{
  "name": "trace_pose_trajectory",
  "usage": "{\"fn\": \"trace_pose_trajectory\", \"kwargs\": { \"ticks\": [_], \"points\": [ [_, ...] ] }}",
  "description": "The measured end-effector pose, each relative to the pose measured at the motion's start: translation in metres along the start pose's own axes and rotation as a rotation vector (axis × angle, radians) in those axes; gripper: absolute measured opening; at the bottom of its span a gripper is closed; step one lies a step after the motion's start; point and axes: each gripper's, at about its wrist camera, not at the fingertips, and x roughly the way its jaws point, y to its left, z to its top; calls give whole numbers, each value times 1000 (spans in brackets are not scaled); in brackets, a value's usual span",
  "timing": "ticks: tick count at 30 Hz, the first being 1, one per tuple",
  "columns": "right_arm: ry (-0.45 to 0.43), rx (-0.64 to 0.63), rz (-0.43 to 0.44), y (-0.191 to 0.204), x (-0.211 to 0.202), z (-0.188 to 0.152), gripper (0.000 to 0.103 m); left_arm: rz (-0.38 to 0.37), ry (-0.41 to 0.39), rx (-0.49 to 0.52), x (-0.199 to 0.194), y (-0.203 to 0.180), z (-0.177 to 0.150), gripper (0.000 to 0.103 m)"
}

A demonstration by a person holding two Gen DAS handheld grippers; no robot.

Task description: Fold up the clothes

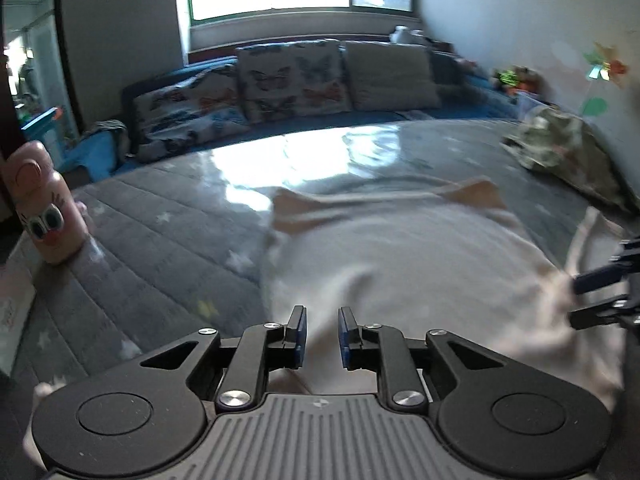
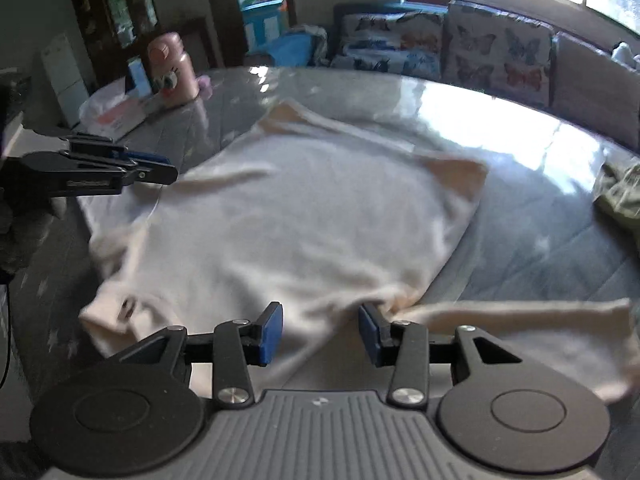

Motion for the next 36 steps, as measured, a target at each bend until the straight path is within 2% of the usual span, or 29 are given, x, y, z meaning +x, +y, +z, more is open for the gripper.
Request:
{"fn": "trace_pose_trajectory", "kwargs": {
  "ticks": [5,9,14,16,17,18,21,22,23,24,29,31,35,36],
  "points": [
    [-49,66,-82,-35,16,29,42,43,-3,-48,32,15,25,31],
    [-72,148,-144,-67,38,47,42,68,-3,-74,57,22,41,48],
    [-79,230,-165,-98,63,62,39,100,-3,-106,88,30,60,49],
    [-76,232,-170,-103,72,65,38,95,-2,-113,96,32,63,47],
    [-74,237,-168,-106,75,66,33,91,2,-119,100,33,64,46],
    [-71,240,-166,-107,78,67,29,82,4,-121,104,34,65,36],
    [-69,240,-163,-109,85,70,15,58,13,-117,112,31,66,18],
    [-70,239,-163,-109,87,72,13,56,15,-106,115,30,66,12],
    [-74,236,-167,-109,89,74,5,66,8,-91,115,29,65,6],
    [-81,230,-170,-109,89,76,4,76,1,-78,115,28,64,3],
    [-163,207,-185,-108,84,93,3,147,-68,-103,106,38,67,2],
    [-185,200,-197,-109,87,98,3,162,-71,-113,107,43,68,2],
    [-156,206,-208,-115,102,106,4,164,-16,-121,120,47,67,3],
    [-157,194,-197,-112,100,106,5,165,-8,-122,121,48,67,7]
  ]
}}
